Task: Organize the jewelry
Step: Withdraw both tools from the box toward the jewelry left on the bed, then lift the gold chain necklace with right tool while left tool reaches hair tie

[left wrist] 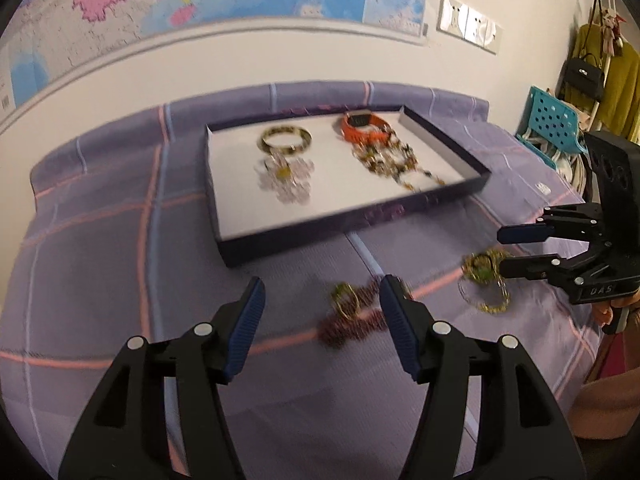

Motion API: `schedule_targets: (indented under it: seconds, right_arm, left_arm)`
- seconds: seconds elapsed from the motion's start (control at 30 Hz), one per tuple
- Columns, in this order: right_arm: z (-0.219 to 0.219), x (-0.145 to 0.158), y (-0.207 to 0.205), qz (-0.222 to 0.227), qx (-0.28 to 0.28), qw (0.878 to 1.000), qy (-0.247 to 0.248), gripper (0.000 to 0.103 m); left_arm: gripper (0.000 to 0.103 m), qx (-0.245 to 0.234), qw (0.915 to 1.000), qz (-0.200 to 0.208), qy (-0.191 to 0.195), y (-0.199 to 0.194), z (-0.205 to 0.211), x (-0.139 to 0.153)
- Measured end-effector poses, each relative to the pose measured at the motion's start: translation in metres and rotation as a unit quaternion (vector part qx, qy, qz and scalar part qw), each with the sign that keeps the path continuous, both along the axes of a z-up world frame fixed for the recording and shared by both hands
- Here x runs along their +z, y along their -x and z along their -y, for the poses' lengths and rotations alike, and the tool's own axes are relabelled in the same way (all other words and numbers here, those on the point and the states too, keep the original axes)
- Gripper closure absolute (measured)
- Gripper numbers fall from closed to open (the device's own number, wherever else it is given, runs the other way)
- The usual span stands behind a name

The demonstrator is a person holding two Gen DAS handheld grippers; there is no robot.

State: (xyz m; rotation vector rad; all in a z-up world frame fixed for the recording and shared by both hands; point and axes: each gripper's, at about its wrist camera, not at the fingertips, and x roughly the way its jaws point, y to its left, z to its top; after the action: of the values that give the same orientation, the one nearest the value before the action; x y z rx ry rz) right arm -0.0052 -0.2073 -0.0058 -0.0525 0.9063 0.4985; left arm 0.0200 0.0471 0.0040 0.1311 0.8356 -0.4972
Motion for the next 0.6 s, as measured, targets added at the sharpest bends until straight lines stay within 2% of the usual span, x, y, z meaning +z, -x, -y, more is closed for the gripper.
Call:
schedule_targets:
  seconds: [0.07,0.23,0.27,0.37,0.4,0.6]
  right_arm:
    - [-0.003,-0.004,0.002,0.001,-0.003,1.000,0.015,0.046]
    - [-0.018,-0.013,0.008,0.018,0.008,0.998,0.062,0.044]
    - [-0.020,-0.013,0.009,0.022,0.010,0.997,0.070,0.048]
    - [-0.019,-0.011,0.011,0.022,0.019,0.998,0.060,0.080]
    - [-0.018,-0.010,0.011,0.019,0.020,0.998,0.054,0.086]
    - [-0.007,0.002,0.016,0.012,0.020,1.000,-0.006,0.095]
  left_arm:
    - [0.044,-0.002,1.0000,-0.006,0.000,0.002,0.002,-0.005]
    - [0.044,-0.003,0.9999,-0.016,-0.002,0.004,0.005,-0.011]
    - [0.043,-0.002,0.9998,-0.018,-0.003,0.005,0.005,-0.012]
    - [0.043,-0.001,0.9997,-0.023,0.000,0.005,0.005,-0.014]
    - [0.043,-0.001,0.9997,-0.025,0.002,0.005,0.005,-0.014]
    - [0.043,0.000,0.9995,-0.030,0.009,0.005,0.003,-0.015]
